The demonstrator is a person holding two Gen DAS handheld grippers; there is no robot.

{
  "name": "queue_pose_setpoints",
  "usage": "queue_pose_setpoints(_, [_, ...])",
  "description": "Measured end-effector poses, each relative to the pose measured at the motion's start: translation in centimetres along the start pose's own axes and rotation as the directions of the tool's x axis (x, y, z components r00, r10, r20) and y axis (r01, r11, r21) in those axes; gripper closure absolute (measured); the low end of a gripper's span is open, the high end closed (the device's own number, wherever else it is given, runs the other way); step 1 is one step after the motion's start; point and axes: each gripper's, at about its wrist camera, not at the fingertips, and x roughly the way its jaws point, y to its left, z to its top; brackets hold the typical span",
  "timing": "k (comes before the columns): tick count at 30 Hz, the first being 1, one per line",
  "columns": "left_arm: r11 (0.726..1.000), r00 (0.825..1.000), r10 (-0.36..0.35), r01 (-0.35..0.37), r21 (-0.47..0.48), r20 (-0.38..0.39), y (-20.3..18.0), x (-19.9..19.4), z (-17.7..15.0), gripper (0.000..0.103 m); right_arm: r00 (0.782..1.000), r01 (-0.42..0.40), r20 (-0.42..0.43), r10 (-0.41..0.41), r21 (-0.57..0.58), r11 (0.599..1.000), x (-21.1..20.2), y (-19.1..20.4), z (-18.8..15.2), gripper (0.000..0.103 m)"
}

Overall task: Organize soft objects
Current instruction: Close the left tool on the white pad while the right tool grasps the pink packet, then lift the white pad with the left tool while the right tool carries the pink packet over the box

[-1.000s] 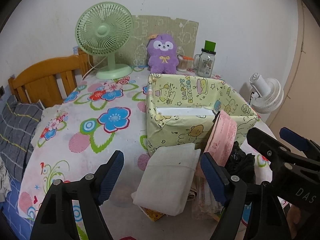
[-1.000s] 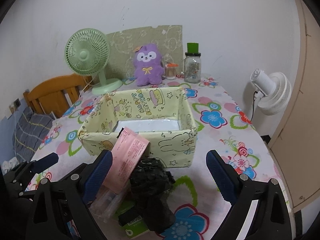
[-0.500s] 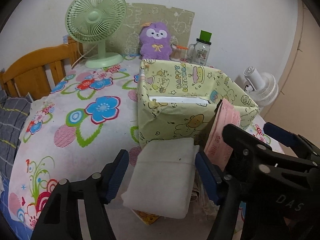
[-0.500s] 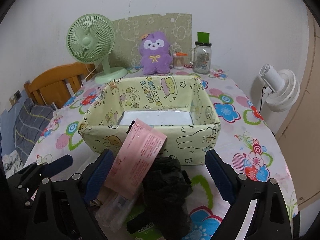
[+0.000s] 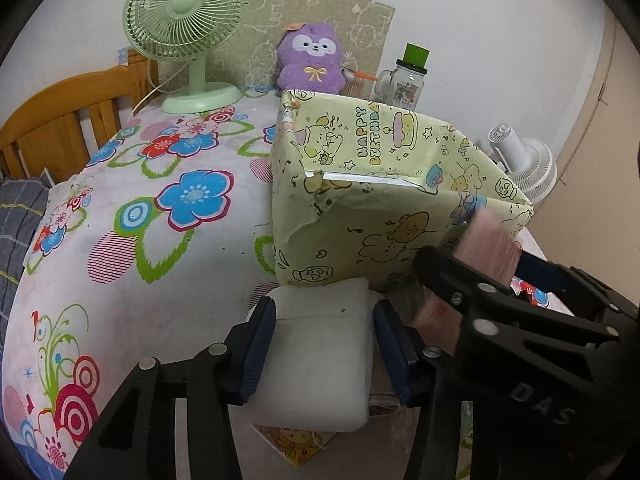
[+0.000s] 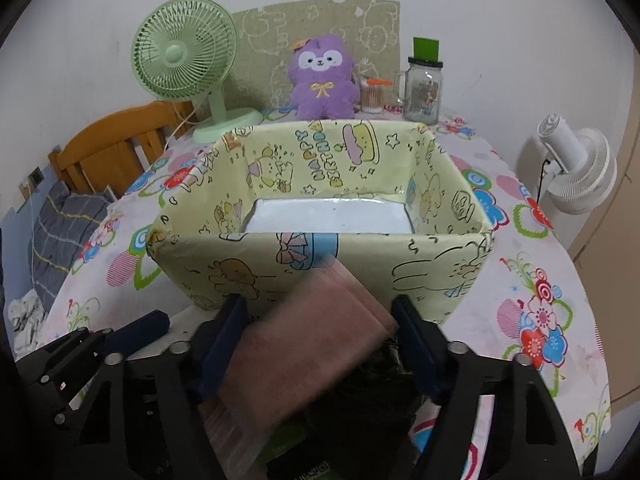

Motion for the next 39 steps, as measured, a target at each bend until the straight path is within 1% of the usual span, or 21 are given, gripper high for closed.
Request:
queue_pose_setpoints(1, [1.0,1.0,-0.004,0.004,0.0,-0.001,0.0,0.0,0.0,0.056,1.0,-0.001,-0.005,0.002,0.004,1.0,0.1,0.0,0.0,0.039])
queue_pose_setpoints(5, [1.0,1.0,-0.015,0.015,-0.004,-0.002,0.1,0.2,0.1,0.063,1.0,0.0,-0.012,0.0,0.013,1.0,0.4,-0.3,0.0,0.048])
queue_pose_setpoints(7, [1.0,1.0,-0.019,0.019,-0.003,-0.001,0.1,0.1,0.1,0.066,1.0,-0.003,-0.01,0.003,0.023,1.0,0.4,-0.5,0.1,0.055])
queue_pose_setpoints(11, [1.0,1.0,-0.017,0.017,-0.002,0.006,0.0,-0.1,0.1,0.072,1.0,-0.014,-0.006,0.014,0.038,0.999,0.2,-0.8,0.2,0.064])
queue_pose_setpoints(12, [1.0,1.0,-0.018,0.018,-0.001,0.01,0.0,-0.2,0.1,0.074,1.0,-0.016,-0.004,0.016,0.04,0.999,0.2,-0.8,0.2,0.068])
queue_pose_setpoints(13, [1.0,1.0,-0.018,0.018,-0.002,0.012,0.0,-0.3,0.1,0.075,1.0,-0.02,-0.003,0.02,0.041,0.999,0.1,-0.8,0.2,0.074])
queue_pose_setpoints(15, [1.0,1.0,-0.018,0.018,-0.002,0.016,-0.1,-0.4,0.2,0.079,0.999,-0.032,-0.001,0.032,0.046,0.998,-0.1,-0.9,0.2,0.08])
queue_pose_setpoints(18, [1.0,1.0,-0.019,0.019,0.0,0.024,-0.3,-0.7,0.2,0.081,0.999,-0.045,0.006,0.045,0.052,0.998,-0.4,-1.0,0.2,0.084])
queue_pose_setpoints(28, [0.999,0.998,-0.015,0.012,0.032,0.068,-1.6,-2.2,0.7,0.091,0.997,-0.067,0.045,0.064,0.06,0.996,-1.9,-1.0,0.8,0.09])
queue_pose_setpoints(39, [0.999,0.995,-0.018,0.014,0.045,0.102,-2.8,-3.7,1.5,0.096,0.993,-0.095,0.078,0.09,0.059,0.994,-3.5,-1.1,1.7,0.093])
